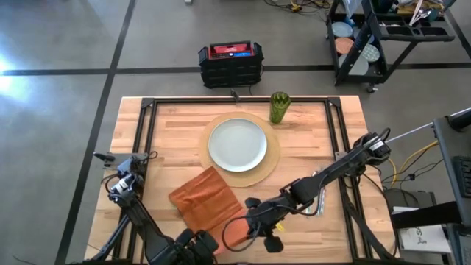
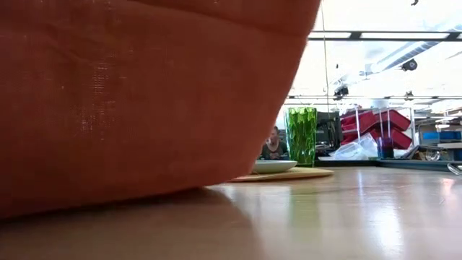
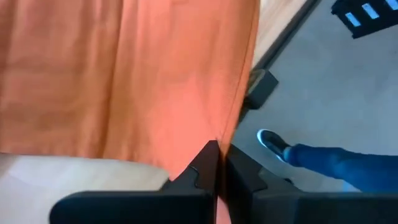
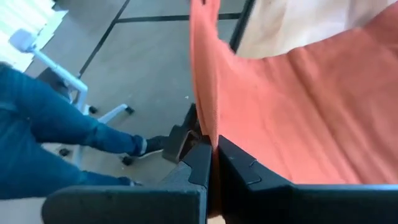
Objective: Set table place
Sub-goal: Fold the orange table napkin
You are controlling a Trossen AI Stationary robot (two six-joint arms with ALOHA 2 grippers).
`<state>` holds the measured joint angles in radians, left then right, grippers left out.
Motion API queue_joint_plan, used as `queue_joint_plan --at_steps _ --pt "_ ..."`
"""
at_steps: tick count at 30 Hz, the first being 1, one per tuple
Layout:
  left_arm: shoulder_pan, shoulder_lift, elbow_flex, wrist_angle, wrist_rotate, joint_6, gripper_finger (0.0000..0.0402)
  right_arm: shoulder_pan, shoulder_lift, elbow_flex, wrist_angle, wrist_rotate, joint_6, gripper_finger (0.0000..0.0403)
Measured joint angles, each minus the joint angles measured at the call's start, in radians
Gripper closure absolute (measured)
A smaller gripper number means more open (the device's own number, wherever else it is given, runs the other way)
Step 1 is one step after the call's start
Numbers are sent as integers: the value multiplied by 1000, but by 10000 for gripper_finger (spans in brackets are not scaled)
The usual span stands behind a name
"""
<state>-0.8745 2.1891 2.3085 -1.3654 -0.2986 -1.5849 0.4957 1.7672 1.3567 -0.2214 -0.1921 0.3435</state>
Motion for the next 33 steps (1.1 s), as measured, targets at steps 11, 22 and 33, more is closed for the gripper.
queue_joint_plan --at_steps 11,22,33 --pt "-2 0 0 -217 -20 -140 402 -58 3 57 6 42 -48 403" --pt "52 -11 -152 -208 -63 -210 401 -208 4 71 -39 28 -113 403" --pt "98 -83 -261 -206 -72 -241 401 -219 4 70 -74 35 -128 403"
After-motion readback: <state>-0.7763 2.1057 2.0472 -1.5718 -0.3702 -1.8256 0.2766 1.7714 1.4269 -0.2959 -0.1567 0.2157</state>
